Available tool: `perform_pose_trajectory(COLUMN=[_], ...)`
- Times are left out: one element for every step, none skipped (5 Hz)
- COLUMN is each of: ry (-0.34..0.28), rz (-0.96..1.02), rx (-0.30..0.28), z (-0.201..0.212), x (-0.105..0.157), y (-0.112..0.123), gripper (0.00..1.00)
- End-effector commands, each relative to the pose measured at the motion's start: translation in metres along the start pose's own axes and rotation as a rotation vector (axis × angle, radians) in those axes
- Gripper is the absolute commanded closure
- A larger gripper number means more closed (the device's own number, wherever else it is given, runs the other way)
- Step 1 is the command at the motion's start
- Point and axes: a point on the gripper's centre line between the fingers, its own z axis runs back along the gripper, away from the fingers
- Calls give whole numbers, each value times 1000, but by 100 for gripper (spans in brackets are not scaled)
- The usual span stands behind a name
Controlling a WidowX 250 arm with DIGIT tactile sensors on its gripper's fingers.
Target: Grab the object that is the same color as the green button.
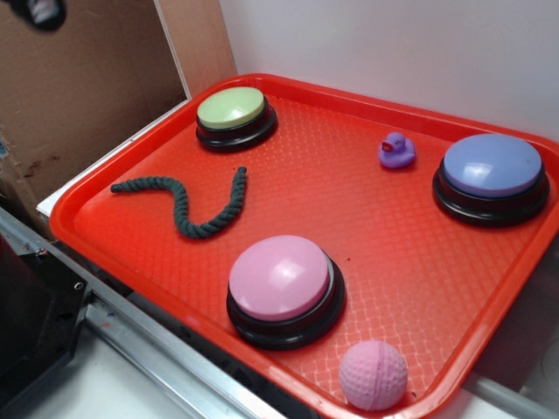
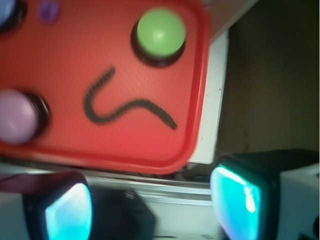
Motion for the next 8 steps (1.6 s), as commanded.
perform_pose_trajectory(ry=[7,73,125,188,196,211,213,225], rz=[-486,-647,-708,-601,-570,-555,-543,-524], rx=[10,24,74,33,26,41,43,40], z=[-45,-78,-112,-161,-177,-182,-184,-194], x=[22,39,53,49,42,40,40,37], y=[24,23,15,5,2,6,7,8], gripper=[0,0,0,0,0,0,0,59])
